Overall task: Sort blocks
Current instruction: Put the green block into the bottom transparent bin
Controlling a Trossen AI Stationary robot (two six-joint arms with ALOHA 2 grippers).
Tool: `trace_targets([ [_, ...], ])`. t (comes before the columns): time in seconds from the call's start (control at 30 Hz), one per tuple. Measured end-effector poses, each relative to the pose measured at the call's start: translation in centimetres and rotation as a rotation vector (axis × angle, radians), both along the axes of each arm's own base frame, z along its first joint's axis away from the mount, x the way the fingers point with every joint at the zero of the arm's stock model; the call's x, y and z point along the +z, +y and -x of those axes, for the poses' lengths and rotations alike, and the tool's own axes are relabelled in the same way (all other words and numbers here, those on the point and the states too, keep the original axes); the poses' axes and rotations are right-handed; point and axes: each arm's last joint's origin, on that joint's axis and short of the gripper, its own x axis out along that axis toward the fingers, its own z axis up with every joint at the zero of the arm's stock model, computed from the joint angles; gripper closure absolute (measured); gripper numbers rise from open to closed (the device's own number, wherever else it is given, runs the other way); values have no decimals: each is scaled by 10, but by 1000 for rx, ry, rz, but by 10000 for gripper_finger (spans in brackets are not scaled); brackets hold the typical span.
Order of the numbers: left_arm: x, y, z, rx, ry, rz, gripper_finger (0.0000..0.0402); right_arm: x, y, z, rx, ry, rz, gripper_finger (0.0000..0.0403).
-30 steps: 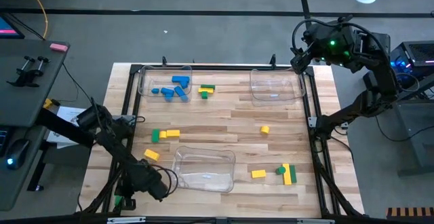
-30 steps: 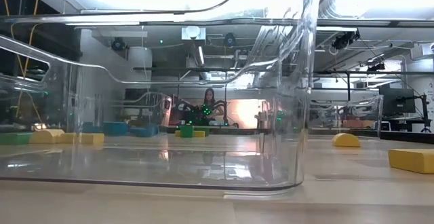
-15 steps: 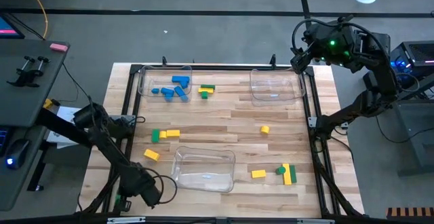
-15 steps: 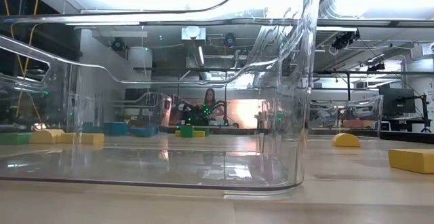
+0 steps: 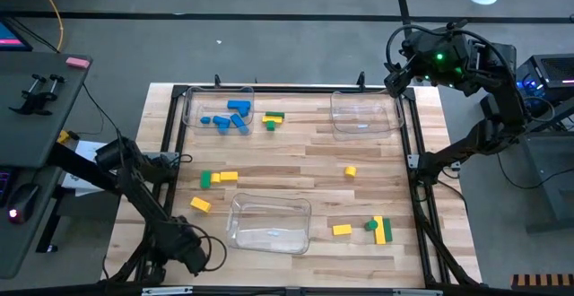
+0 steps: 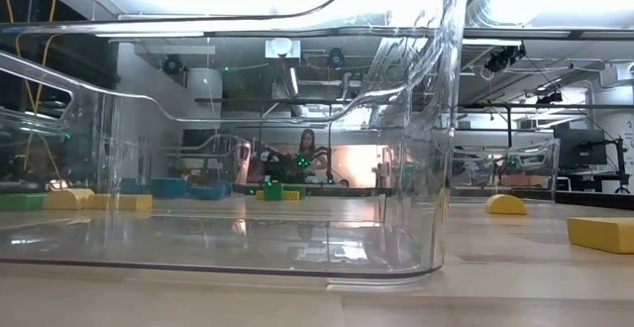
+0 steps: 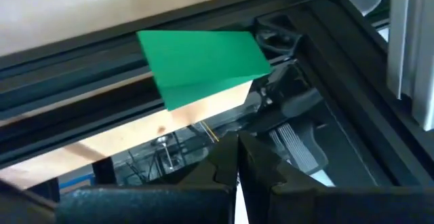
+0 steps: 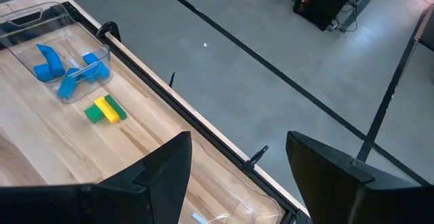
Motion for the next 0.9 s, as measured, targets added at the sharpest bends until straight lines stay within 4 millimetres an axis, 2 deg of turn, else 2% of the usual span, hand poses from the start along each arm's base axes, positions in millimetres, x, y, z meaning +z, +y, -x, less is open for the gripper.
trace_targets([
  [0.27, -2, -4, -2, 23, -24, 1, 401, 0, 0, 0, 0, 0, 0, 164],
  [0.5, -5, -12, -10, 29, -154, 59, 401, 0, 0, 0, -1, -2, -1, 164],
  [0.67, -6, 0, -21, 39, -204, 3, 401, 0, 0, 0, -7, -9, -6, 164],
  [0.9, 5, 19, -46, 109, -156, -5, 401, 0, 0, 0, 0, -22, -25, 164],
])
